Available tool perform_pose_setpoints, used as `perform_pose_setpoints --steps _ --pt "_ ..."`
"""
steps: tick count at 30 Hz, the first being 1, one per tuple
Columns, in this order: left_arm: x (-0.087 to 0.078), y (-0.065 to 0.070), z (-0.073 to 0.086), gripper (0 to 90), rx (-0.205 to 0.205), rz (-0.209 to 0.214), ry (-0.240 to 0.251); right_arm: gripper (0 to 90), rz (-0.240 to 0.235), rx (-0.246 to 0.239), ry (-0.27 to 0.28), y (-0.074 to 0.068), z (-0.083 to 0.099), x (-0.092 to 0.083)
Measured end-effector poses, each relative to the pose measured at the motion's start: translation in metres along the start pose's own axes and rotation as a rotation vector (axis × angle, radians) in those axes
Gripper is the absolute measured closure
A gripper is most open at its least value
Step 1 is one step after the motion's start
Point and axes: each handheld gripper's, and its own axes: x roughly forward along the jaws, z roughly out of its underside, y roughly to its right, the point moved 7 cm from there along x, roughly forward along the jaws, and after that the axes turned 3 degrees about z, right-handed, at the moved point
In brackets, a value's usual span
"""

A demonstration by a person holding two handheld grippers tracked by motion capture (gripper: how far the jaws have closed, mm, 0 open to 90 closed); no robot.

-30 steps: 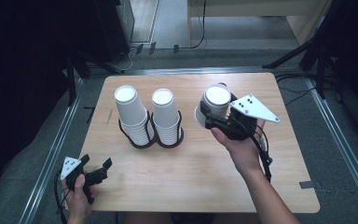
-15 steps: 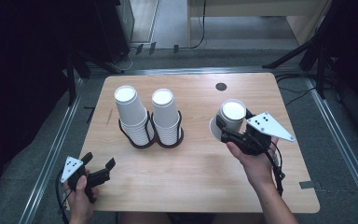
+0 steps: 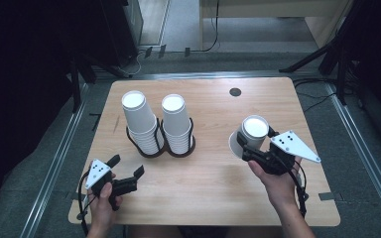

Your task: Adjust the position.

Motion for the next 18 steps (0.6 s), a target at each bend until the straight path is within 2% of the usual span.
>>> perform_pose_setpoints --steps 13,18 --pt "0.04 0.052 -0.028 0.6 0.054 0.095 0.033 21.8 -0.014 0.028 0.0 0.004 0.014 -0.005" --pt "0.051 0.068 -0.033 0.7 0.065 0.128 0.044 21.8 -0.013 0.015 -0.007 0.003 0.017 -0.004"
